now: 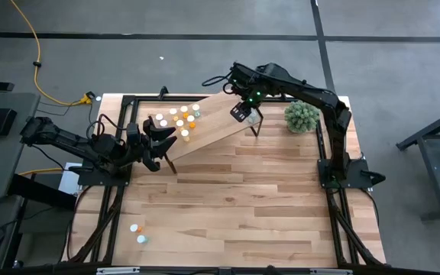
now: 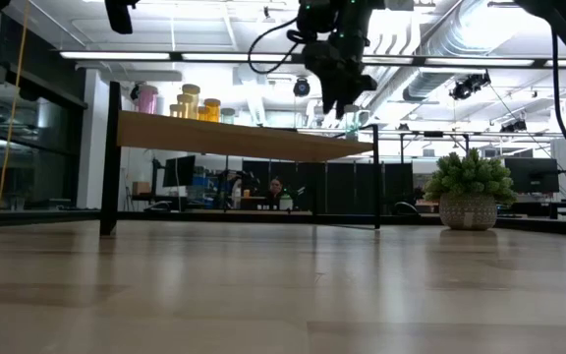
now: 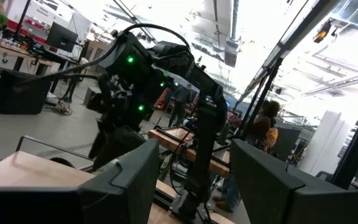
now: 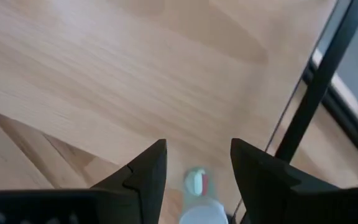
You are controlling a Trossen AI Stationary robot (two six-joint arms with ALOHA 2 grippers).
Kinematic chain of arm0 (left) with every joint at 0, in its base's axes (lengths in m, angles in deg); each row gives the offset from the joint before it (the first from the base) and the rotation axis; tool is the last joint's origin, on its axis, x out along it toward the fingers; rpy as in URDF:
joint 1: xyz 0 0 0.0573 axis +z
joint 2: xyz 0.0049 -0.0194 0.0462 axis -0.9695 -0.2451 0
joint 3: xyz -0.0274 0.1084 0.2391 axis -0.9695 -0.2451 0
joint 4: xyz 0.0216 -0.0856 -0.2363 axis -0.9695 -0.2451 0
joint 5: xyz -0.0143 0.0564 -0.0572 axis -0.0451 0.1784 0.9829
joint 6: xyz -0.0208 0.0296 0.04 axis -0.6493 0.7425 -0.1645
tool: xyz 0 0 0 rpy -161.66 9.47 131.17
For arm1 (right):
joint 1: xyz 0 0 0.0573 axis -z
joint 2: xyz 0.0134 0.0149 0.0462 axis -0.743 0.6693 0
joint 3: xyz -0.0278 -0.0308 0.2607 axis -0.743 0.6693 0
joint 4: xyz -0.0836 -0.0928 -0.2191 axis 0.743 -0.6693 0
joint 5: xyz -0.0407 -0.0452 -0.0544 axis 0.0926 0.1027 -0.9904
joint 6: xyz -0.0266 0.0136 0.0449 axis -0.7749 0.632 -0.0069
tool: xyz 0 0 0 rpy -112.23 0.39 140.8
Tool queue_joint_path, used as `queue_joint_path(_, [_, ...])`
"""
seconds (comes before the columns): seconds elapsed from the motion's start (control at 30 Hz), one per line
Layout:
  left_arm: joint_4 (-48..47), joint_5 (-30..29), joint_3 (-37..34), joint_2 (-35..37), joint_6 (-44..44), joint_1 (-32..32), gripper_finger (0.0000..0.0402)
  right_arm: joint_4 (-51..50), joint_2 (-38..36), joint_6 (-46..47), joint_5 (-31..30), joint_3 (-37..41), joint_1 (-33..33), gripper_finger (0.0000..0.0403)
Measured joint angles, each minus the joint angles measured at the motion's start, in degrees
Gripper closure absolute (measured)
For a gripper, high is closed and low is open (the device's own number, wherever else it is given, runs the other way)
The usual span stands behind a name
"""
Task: Pick and place medicine bottles onto shelf by color
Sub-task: Put the right blue pill bottle on the shelf aligned with the other blue pill bottle
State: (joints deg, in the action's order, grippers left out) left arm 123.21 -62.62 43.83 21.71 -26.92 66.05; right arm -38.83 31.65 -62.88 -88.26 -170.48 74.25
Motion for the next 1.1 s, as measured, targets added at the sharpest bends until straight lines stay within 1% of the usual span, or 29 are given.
queue_joint_path(0.13, [-0.08,0.0,-0.02,0.02,-0.01,0.02,0.0213,2.07,-1.65,-4.07,-0.92,0.0,0.31,0.0233])
queue_joint_path(0.23, [-0.93,-0.06,-0.02,0.0,-0.01,0.0,0.0213,3.67,-4.12,-6.27,-3.84,0.0,0.59,0.0233])
queue_joint_path(0.3, [-1.68,-0.08,-0.02,0.02,0.01,0.0,0.0213,4.89,-6.81,-6.47,-5.28,0.08,0.69,0.0233])
queue_joint_path(0.37, [-1.81,-0.15,-0.01,0.0,-0.03,0.0,0.0213,7.25,-11.33,-6.9,-6.1,3.03,0.7,0.0233])
queue_joint_path(0.43, [-1.75,-0.2,-0.01,0.0,-0.03,0.0,0.0213,11.27,-17.83,-6.54,-6.42,10.25,0.62,0.0233])
queue_joint_path(0.5, [-1.77,-0.22,-0.01,0.0,-0.01,0.0,0.0213,17.8,-25.68,-4.69,-5.79,21.25,0.35,0.0233])
queue_joint_path(0.57, [-1.75,-0.22,0.0,0.02,-0.01,0.0,0.0213,25.88,-35.01,-2.25,-3.41,34.31,-0.43,0.0233])
queue_joint_path(0.67, [-1.74,-0.22,-0.02,0.02,-0.01,0.0,0.0213,41.46,-47.36,2.97,0.14,51.45,-2.8,0.0233])
queue_joint_path(0.73, [-1.75,-0.22,-0.02,0.02,-0.06,0.0,0.0213,52.67,-53.47,4.47,0.41,61.34,-4.85,0.0233])
queue_joint_path(0.77, [-1.75,-0.24,0.0,0.02,-0.03,0.0,0.0213,58.58,-55.57,3.9,-0.4,65.84,-5.84,0.0233])
queue_joint_path(0.83, [-1.73,-0.22,-0.01,0.02,-0.01,0.0,0.0213,70.52,-58.05,0.28,-2.51,73.39,-7.71,0.0233])
queue_joint_path(0.9, [-1.73,-0.24,0.0,0.02,-0.01,0.0,0.0213,79.91,-58.5,-2.96,-6.16,78.87,-9.06,0.0233])
queue_joint_path(1.0, [-1.73,-0.66,-0.01,0.02,-0.01,0.0,0.0213,84.35,-57.04,-4.84,-13.36,82.97,-9.73,0.0233])
queue_joint_path(1.1, [-1.73,-0.68,-0.02,0.02,-0.08,0.0,0.0213,85.31,-54.96,-6.92,-16.91,84.17,-9.57,0.0233])
